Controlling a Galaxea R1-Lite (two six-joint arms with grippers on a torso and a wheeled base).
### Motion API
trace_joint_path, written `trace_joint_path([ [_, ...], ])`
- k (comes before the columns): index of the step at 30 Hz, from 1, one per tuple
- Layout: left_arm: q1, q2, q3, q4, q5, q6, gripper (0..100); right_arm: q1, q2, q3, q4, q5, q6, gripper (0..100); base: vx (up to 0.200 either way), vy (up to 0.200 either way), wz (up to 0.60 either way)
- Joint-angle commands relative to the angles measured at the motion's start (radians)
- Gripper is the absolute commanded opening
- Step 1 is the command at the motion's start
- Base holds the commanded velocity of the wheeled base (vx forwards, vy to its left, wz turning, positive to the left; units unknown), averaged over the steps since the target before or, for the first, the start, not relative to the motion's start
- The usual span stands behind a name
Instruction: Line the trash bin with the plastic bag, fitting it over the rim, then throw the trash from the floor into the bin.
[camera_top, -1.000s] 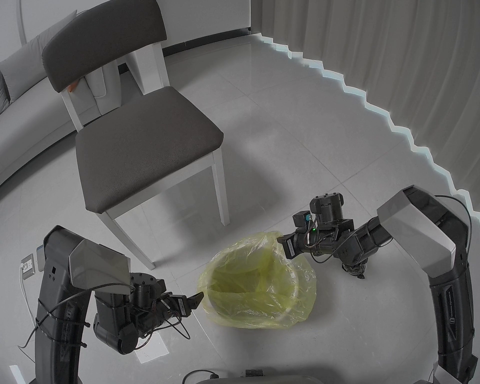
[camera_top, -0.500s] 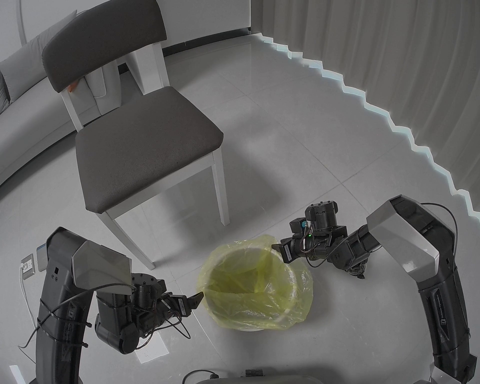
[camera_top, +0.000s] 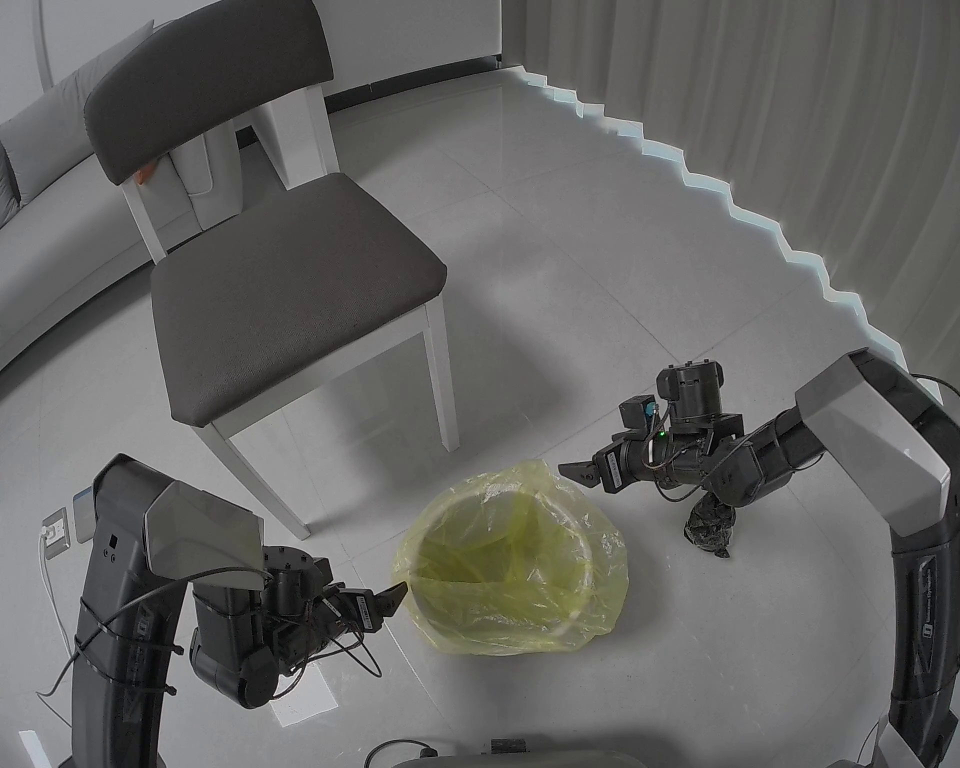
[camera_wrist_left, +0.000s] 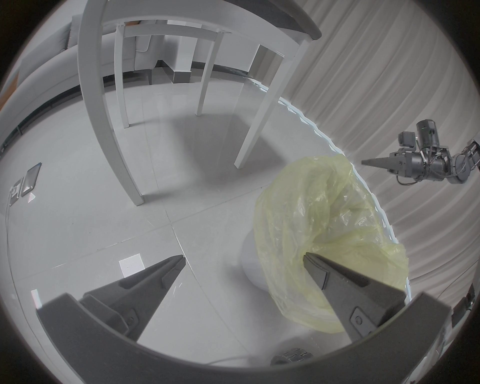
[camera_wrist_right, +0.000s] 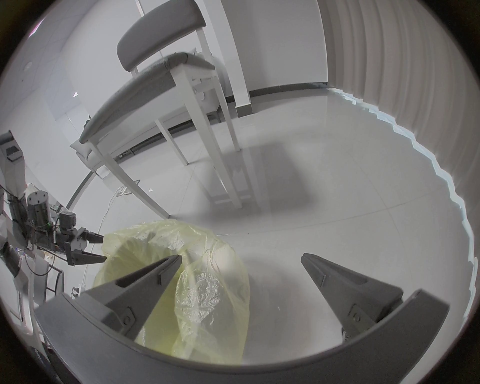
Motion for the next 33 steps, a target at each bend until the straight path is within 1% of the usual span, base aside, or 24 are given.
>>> trace_joint_path([
  [1, -0.002, 0.0, -0.011, -0.003, 0.0, 0.0, 100, 0.021, -0.145, 0.153, -0.01, 0.0, -0.022, 100, 0.0, 0.0, 0.0],
  [2, 0.0, 0.0, -0.012, -0.003, 0.0, -0.002, 100, 0.038, -0.163, 0.186, -0.012, 0.0, -0.028, 100, 0.0, 0.0, 0.0],
  [5, 0.001, 0.003, -0.014, -0.004, -0.002, -0.002, 100, 0.12, -0.206, 0.333, -0.053, 0.002, -0.033, 100, 0.0, 0.0, 0.0],
  [6, 0.001, 0.003, -0.014, -0.004, -0.002, -0.002, 100, 0.12, -0.206, 0.333, -0.053, 0.002, -0.033, 100, 0.0, 0.0, 0.0],
  [7, 0.001, 0.0, -0.009, -0.012, -0.002, -0.002, 100, 0.179, -0.209, 0.413, -0.119, 0.0, -0.031, 100, 0.0, 0.0, 0.0],
  [8, 0.001, -0.003, -0.004, -0.018, -0.002, -0.002, 100, 0.208, -0.203, 0.448, -0.165, 0.0, -0.027, 100, 0.0, 0.0, 0.0],
  [10, 0.001, -0.006, 0.003, -0.033, 0.0, -0.002, 100, 0.249, -0.195, 0.486, -0.234, 0.0, -0.021, 100, 0.0, 0.0, 0.0],
  [13, 0.003, -0.012, 0.017, -0.045, 0.0, -0.002, 100, 0.286, -0.162, 0.499, -0.261, 0.0, -0.019, 100, 0.0, 0.0, 0.0],
  [21, 0.015, -0.021, 0.029, -0.053, -0.002, -0.002, 100, 0.335, -0.074, 0.468, -0.256, 0.002, -0.019, 100, 0.0, 0.0, 0.0],
  [33, 0.003, -0.061, 0.045, -0.053, 0.0, 0.0, 100, 0.355, 0.035, 0.397, -0.227, 0.002, -0.016, 100, 0.0, 0.0, 0.0],
])
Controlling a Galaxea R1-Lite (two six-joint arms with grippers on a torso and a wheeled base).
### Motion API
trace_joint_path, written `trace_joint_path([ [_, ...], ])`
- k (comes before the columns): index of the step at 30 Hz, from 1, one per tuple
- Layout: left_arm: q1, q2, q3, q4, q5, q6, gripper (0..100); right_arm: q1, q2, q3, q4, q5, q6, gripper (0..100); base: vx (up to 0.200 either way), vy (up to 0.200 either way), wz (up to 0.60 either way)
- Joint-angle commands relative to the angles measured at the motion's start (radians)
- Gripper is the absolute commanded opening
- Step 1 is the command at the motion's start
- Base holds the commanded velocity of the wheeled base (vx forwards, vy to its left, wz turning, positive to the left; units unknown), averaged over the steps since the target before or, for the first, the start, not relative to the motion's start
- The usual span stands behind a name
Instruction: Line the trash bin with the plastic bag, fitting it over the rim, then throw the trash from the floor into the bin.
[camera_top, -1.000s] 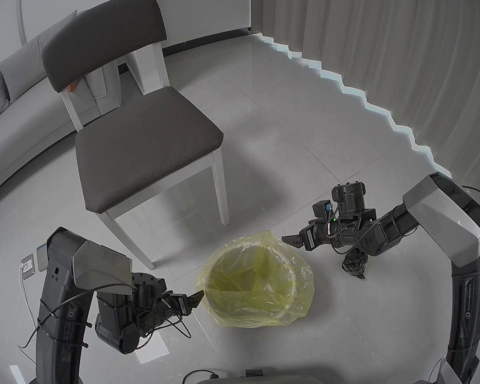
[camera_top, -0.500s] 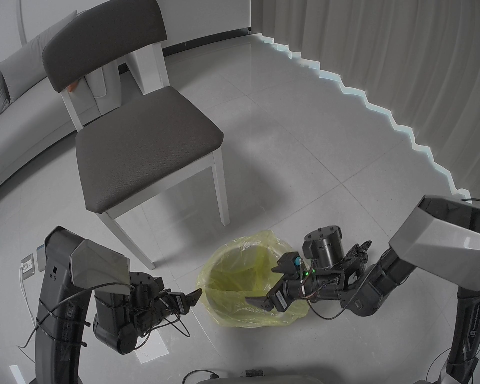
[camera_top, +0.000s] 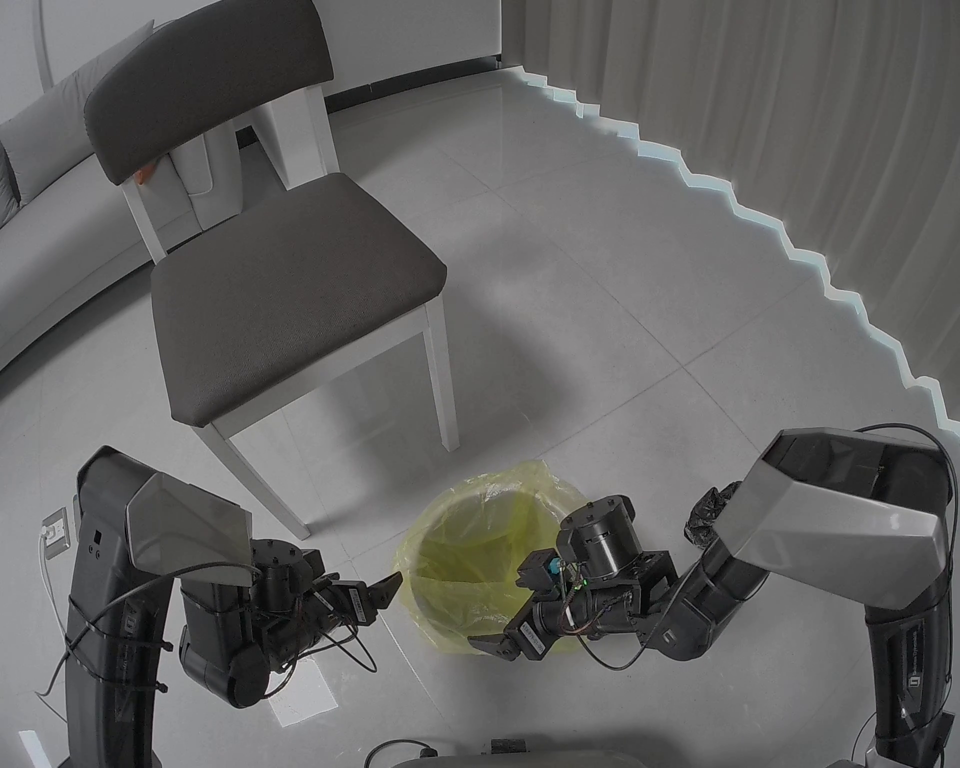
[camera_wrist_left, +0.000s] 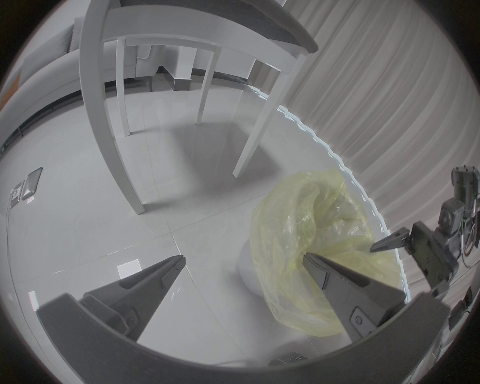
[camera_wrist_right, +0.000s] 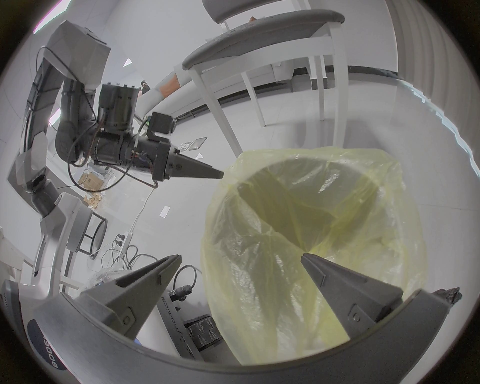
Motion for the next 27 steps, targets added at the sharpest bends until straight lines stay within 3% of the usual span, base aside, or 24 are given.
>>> trace_joint_path([
  [1, -0.006, -0.018, 0.003, -0.017, 0.0, 0.0, 100, 0.005, 0.062, -0.022, 0.0, 0.001, 0.0, 100, 0.0, 0.0, 0.0],
  [4, -0.007, -0.021, 0.005, -0.017, 0.0, 0.0, 100, 0.007, 0.077, -0.031, 0.0, 0.001, 0.0, 100, 0.0, 0.0, 0.0],
  [5, -0.007, -0.021, 0.005, -0.017, 0.0, 0.0, 100, 0.007, 0.078, -0.032, -0.002, 0.001, -0.003, 0, 0.0, 0.0, 0.0],
  [17, -0.009, -0.016, -0.009, -0.017, -0.001, 0.002, 100, 0.042, 0.0, 0.043, -0.009, -0.001, -0.003, 0, 0.0, 0.0, 0.0],
  [23, -0.015, -0.018, -0.012, -0.017, -0.001, 0.002, 100, 0.148, -0.038, 0.106, -0.012, -0.003, -0.002, 0, 0.0, 0.0, 0.0],
  [27, -0.016, -0.016, -0.012, -0.017, -0.001, 0.002, 100, 0.174, -0.02, 0.103, -0.012, -0.003, -0.002, 0, 0.0, 0.0, 0.0],
])
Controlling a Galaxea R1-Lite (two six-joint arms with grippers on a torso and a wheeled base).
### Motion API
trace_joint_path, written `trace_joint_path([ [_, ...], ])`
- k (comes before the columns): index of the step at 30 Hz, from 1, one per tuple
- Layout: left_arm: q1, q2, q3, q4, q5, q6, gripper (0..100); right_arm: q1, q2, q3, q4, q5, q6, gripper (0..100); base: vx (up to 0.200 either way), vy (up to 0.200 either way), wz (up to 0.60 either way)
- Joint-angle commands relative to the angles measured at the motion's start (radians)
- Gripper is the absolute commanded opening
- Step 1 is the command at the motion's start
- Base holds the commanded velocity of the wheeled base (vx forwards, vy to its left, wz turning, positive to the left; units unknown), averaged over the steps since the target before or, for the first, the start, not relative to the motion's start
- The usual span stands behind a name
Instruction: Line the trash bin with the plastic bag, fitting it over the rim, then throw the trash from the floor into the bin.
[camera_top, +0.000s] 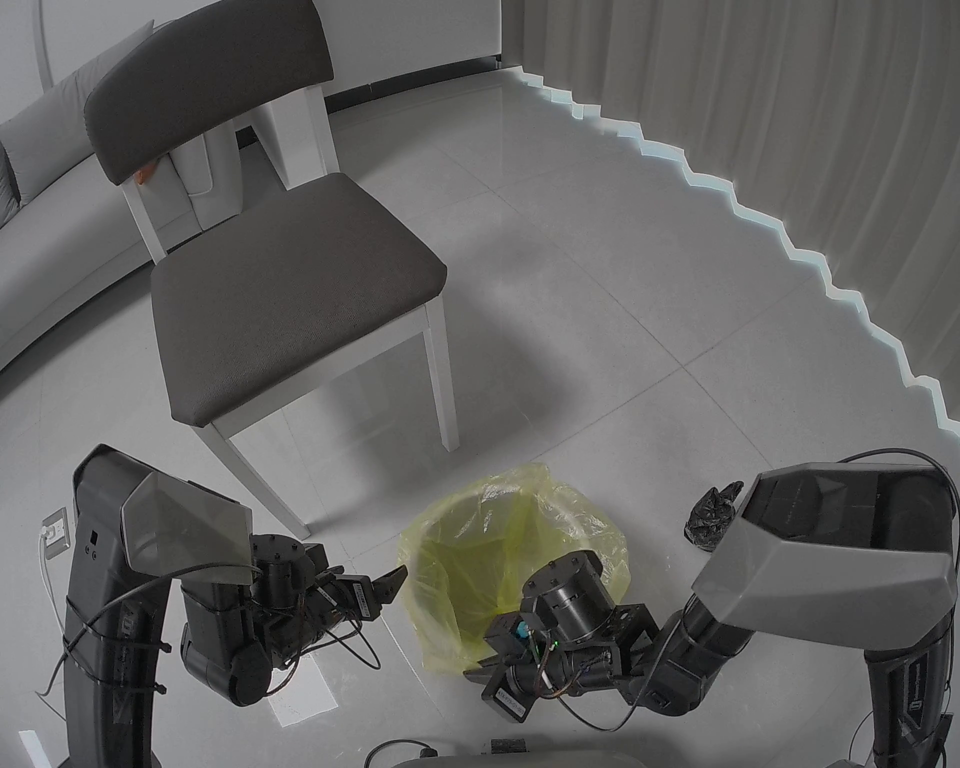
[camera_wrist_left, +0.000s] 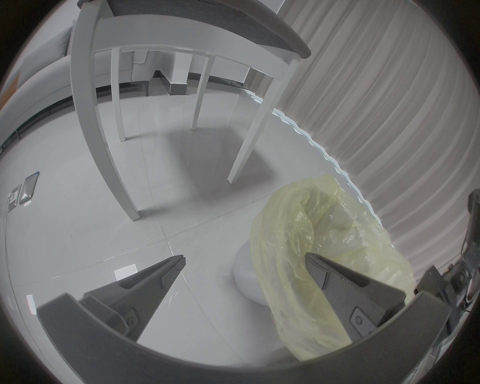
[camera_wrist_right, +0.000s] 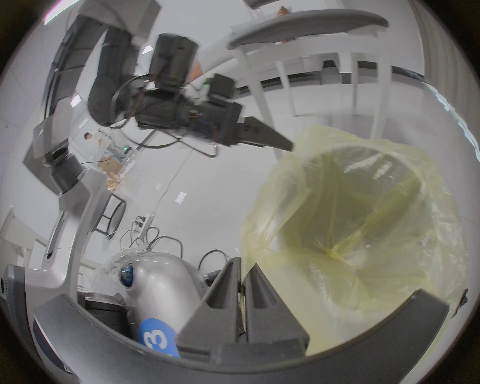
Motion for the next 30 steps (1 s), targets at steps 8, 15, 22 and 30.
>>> trace_joint_path([
  [8, -0.008, 0.012, -0.01, -0.018, 0.0, 0.0, 100, 0.032, 0.116, -0.004, -0.022, -0.002, 0.001, 0, 0.0, 0.0, 0.0],
  [15, -0.009, 0.024, -0.018, -0.018, 0.0, 0.0, 100, 0.021, 0.135, -0.041, -0.036, -0.009, 0.011, 0, 0.0, 0.0, 0.0],
  [22, -0.009, 0.027, -0.035, -0.015, 0.0, 0.0, 100, 0.016, 0.135, -0.049, -0.02, -0.014, 0.011, 0, 0.0, 0.0, 0.0],
  [30, -0.008, 0.036, -0.044, 0.021, 0.0, 0.055, 100, 0.024, 0.121, -0.039, 0.015, -0.014, 0.011, 100, 0.0, 0.0, 0.0],
])
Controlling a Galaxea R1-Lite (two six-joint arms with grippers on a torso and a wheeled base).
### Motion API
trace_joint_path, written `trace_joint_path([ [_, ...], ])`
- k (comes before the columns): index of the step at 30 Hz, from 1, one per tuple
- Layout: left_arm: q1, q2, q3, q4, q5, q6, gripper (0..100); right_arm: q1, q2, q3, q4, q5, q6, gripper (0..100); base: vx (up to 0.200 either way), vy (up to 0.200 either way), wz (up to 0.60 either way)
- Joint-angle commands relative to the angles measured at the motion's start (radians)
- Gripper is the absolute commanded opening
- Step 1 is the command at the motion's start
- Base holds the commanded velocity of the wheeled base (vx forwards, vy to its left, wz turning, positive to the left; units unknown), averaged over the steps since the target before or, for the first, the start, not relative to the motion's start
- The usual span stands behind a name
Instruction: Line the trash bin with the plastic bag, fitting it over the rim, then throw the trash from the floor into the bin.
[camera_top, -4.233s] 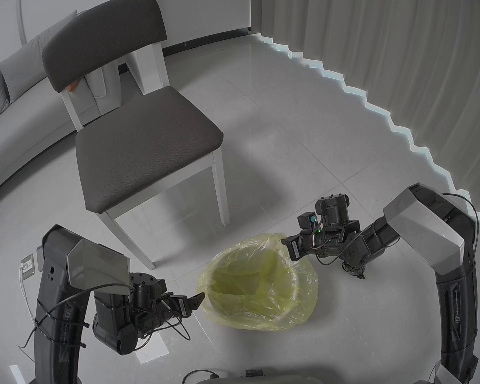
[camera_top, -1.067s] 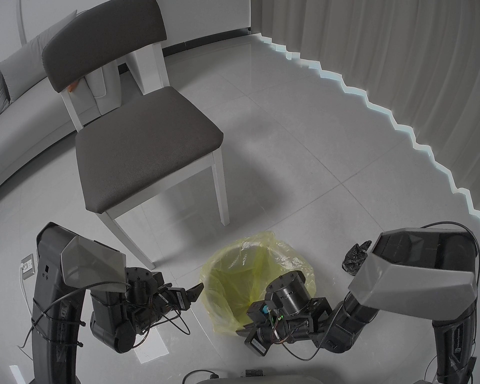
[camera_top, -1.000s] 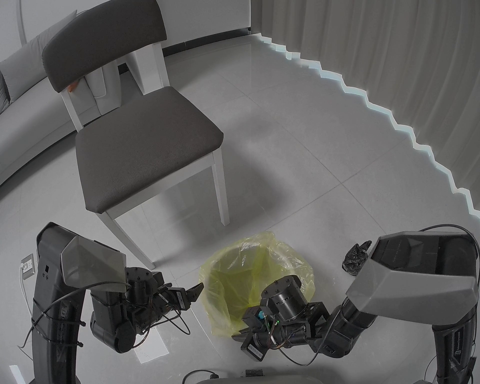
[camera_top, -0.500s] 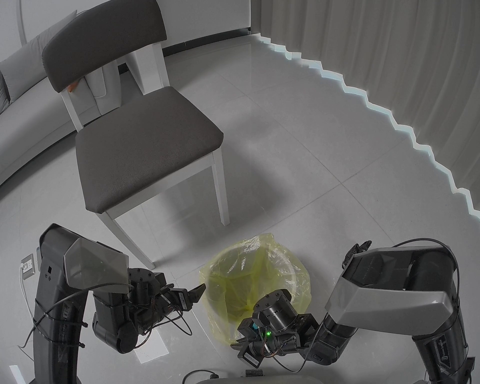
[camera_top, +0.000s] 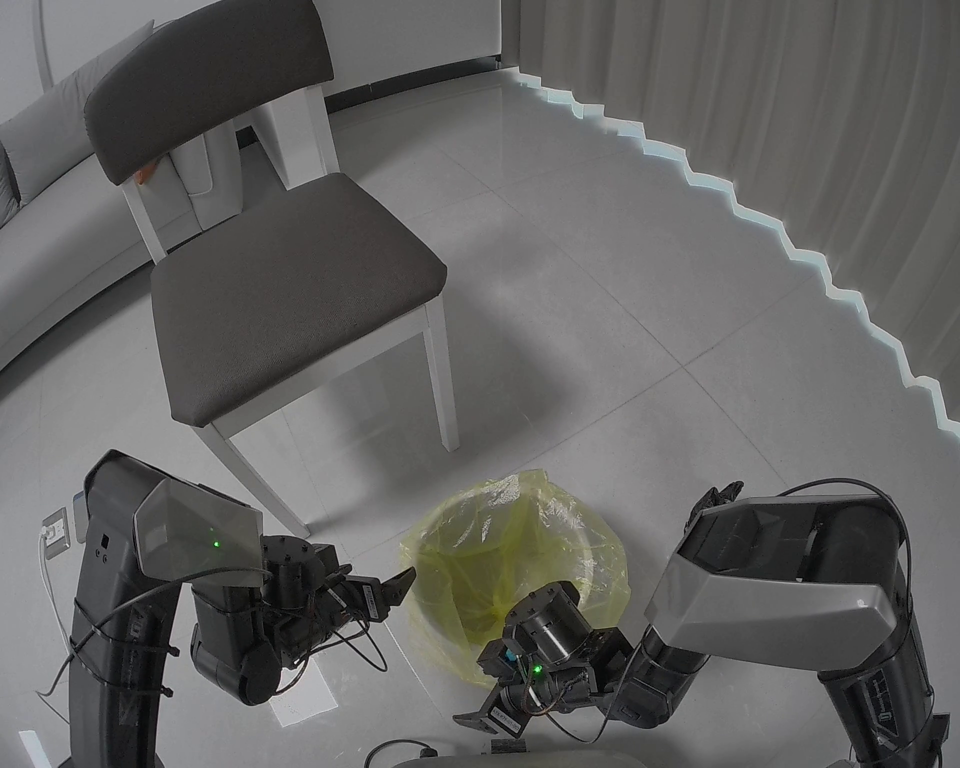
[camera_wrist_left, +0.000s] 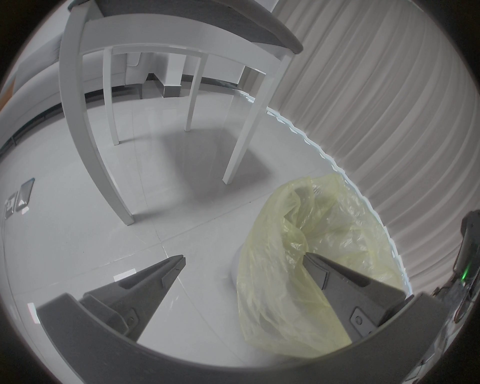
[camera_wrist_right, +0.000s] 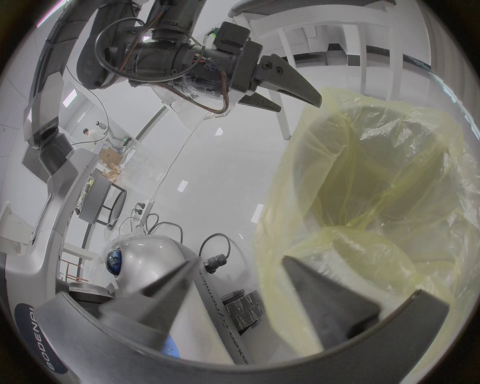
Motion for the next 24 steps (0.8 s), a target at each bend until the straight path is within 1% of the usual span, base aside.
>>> trace_joint_path([
  [1, 0.01, 0.01, -0.004, 0.021, 0.0, 0.029, 100, 0.004, -0.015, 0.016, -0.002, 0.001, -0.001, 100, 0.0, 0.0, 0.0],
  [5, 0.016, 0.01, -0.002, 0.024, 0.0, 0.042, 100, 0.006, -0.056, 0.045, -0.005, -0.004, -0.008, 100, 0.0, 0.0, 0.0],
  [8, 0.019, 0.013, 0.001, 0.024, 0.002, 0.044, 100, 0.007, -0.092, 0.075, -0.036, -0.055, -0.008, 100, 0.0, 0.0, 0.0],
  [10, 0.019, 0.02, -0.002, 0.026, 0.002, 0.044, 100, 0.009, -0.128, 0.107, -0.068, -0.074, -0.005, 100, 0.0, 0.0, 0.0],
  [13, 0.019, 0.037, -0.002, 0.027, 0.002, 0.062, 100, 0.003, -0.214, 0.162, -0.096, -0.076, 0.0, 100, 0.0, 0.0, 0.0],
  [14, 0.019, 0.037, -0.002, 0.027, 0.002, 0.062, 100, 0.003, -0.214, 0.162, -0.096, -0.076, 0.0, 100, 0.0, 0.0, 0.0],
  [16, 0.023, 0.056, -0.002, 0.035, 0.002, 0.096, 100, -0.026, -0.314, 0.202, -0.088, -0.076, 0.0, 100, 0.0, 0.0, 0.0],
  [19, 0.025, 0.056, -0.002, 0.036, 0.002, 0.098, 100, -0.034, -0.322, 0.205, -0.087, -0.076, 0.0, 100, 0.0, 0.0, 0.0],
  [20, 0.027, 0.056, -0.011, 0.067, 0.002, 0.113, 100, -0.118, -0.392, 0.234, -0.088, -0.074, -0.003, 100, 0.0, 0.0, 0.0],
  [21, 0.027, 0.056, -0.014, 0.072, 0.003, 0.114, 100, -0.137, -0.4, 0.234, -0.087, -0.074, -0.003, 100, 0.0, 0.0, 0.0],
  [23, 0.027, 0.056, -0.028, 0.093, 0.014, 0.13, 100, -0.217, -0.421, 0.236, -0.087, -0.07, -0.009, 100, 0.0, 0.0, 0.0],
  [24, 0.027, 0.056, -0.03, 0.093, 0.016, 0.131, 100, -0.22, -0.423, 0.236, -0.087, -0.068, -0.009, 100, 0.0, 0.0, 0.0],
])
